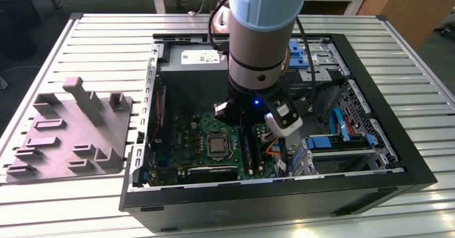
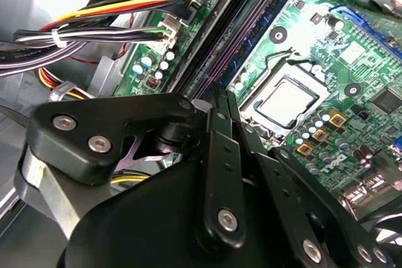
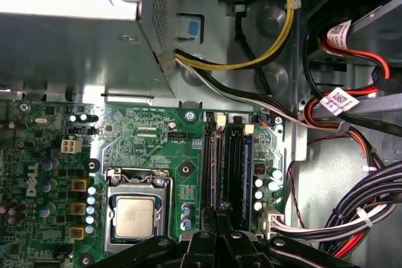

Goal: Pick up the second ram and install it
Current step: 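Insert the second ram into the second slot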

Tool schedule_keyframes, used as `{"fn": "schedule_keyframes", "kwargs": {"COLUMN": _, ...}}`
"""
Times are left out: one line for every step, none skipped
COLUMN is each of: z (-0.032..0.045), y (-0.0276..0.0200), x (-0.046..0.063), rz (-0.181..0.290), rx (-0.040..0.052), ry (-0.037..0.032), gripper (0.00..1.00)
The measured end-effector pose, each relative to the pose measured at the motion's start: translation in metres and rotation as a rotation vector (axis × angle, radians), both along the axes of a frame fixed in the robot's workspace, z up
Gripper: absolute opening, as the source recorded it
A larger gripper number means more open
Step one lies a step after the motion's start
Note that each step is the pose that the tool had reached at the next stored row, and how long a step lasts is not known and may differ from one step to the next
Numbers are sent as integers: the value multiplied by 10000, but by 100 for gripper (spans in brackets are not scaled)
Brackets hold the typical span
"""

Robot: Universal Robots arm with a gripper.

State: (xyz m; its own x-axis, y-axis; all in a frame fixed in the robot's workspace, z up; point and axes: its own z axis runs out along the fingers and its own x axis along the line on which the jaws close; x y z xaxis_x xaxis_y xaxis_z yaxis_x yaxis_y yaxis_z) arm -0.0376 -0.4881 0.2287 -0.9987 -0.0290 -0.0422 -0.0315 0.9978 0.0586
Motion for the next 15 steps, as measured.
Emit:
{"fn": "schedule_keyframes", "kwargs": {"z": -1, "y": 0, "x": 0, "rz": 0, "rx": 0, "ry": 0, "gripper": 11}}
{"fn": "schedule_keyframes", "kwargs": {"z": -3, "y": 0, "x": 0, "rz": 0, "rx": 0, "ry": 0, "gripper": 11}}
{"fn": "schedule_keyframes", "kwargs": {"z": -5, "y": 0, "x": 0, "rz": -1, "rx": 0, "ry": 0, "gripper": 11}}
{"fn": "schedule_keyframes", "kwargs": {"z": -8, "y": 0, "x": 0, "rz": 0, "rx": 1, "ry": 0, "gripper": 11}}
{"fn": "schedule_keyframes", "kwargs": {"z": -9, "y": 0, "x": 1, "rz": -1, "rx": 0, "ry": 0, "gripper": 11}}
{"fn": "schedule_keyframes", "kwargs": {"z": -10, "y": 0, "x": 6, "rz": 2, "rx": 0, "ry": -1, "gripper": 11}}
{"fn": "schedule_keyframes", "kwargs": {"z": -12, "y": 0, "x": 9, "rz": 1, "rx": 0, "ry": 0, "gripper": 11}}
{"fn": "schedule_keyframes", "kwargs": {"z": -13, "y": 0, "x": 9, "rz": 0, "rx": 1, "ry": 0, "gripper": 11}}
{"fn": "schedule_keyframes", "kwargs": {"z": -13, "y": 0, "x": 9, "rz": 0, "rx": 1, "ry": 0, "gripper": 11}}
{"fn": "schedule_keyframes", "kwargs": {"z": -14, "y": 0, "x": 9, "rz": 0, "rx": 1, "ry": 0, "gripper": 11}}
{"fn": "schedule_keyframes", "kwargs": {"z": -16, "y": 0, "x": 9, "rz": -1, "rx": 2, "ry": -1, "gripper": 11}}
{"fn": "schedule_keyframes", "kwargs": {"z": -18, "y": 0, "x": 8, "rz": 0, "rx": 3, "ry": -1, "gripper": 11}}
{"fn": "schedule_keyframes", "kwargs": {"z": -19, "y": 0, "x": 6, "rz": 0, "rx": 1, "ry": -1, "gripper": 11}}
{"fn": "schedule_keyframes", "kwargs": {"z": -19, "y": 0, "x": 4, "rz": 0, "rx": 1, "ry": -1, "gripper": 11}}
{"fn": "schedule_keyframes", "kwargs": {"z": -20, "y": 0, "x": 2, "rz": 0, "rx": 1, "ry": 0, "gripper": 11}}
